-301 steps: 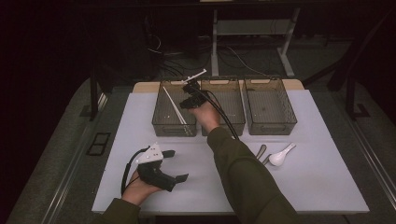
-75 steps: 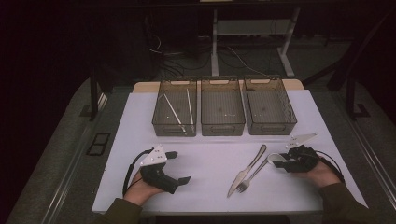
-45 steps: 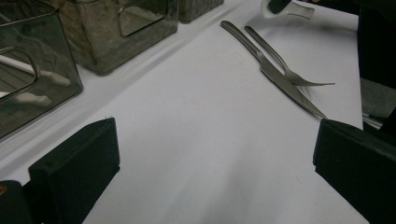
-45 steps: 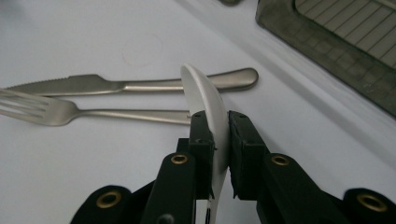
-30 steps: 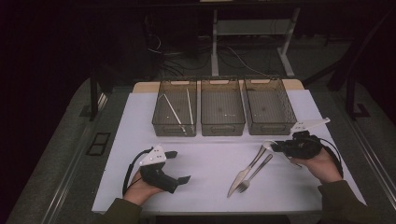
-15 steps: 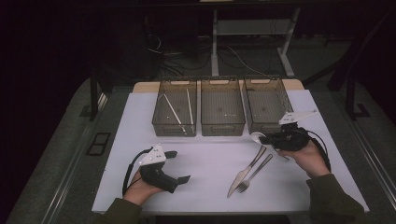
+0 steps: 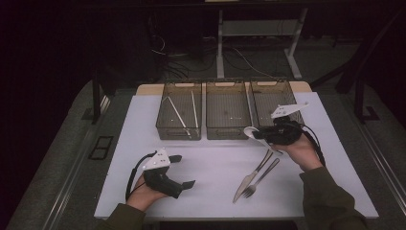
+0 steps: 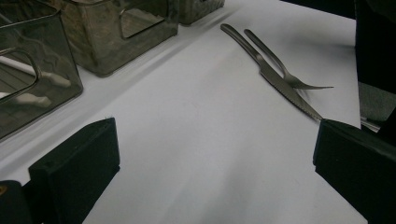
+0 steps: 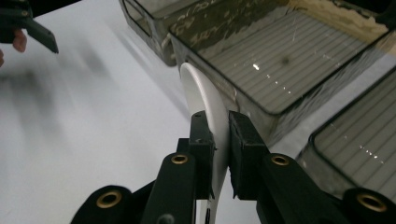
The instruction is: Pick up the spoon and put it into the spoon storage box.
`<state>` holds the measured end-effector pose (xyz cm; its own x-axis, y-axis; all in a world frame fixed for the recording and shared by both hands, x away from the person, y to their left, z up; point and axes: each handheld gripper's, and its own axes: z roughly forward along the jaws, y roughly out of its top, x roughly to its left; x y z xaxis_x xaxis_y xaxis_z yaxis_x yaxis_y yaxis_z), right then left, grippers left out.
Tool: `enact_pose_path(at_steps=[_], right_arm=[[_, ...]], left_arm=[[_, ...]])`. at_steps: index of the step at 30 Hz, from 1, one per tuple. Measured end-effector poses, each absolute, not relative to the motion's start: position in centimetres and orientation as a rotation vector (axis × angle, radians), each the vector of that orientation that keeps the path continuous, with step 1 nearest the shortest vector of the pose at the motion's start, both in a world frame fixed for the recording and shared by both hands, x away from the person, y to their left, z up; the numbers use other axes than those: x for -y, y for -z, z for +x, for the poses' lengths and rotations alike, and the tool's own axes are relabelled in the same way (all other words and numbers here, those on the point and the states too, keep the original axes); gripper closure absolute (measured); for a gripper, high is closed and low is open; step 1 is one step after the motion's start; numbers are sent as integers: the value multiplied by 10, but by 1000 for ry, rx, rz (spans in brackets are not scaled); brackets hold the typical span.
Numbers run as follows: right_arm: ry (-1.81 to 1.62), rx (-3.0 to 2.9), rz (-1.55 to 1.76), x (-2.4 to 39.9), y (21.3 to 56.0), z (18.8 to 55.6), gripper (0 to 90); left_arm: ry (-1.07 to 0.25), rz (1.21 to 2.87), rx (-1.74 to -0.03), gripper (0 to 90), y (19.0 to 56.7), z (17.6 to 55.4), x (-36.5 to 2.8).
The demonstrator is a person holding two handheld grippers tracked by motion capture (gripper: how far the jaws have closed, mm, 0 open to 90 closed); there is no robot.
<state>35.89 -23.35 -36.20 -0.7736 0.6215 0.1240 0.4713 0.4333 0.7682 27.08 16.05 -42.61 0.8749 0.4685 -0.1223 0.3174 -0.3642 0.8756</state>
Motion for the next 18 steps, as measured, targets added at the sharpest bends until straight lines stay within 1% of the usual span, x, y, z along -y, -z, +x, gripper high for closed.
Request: enact_pose_path(at_steps=[18], right_arm=[[-1227, -2504, 940, 199, 346, 409, 804]], left_arm=[[-171, 1969, -573, 0, 426, 270, -159]])
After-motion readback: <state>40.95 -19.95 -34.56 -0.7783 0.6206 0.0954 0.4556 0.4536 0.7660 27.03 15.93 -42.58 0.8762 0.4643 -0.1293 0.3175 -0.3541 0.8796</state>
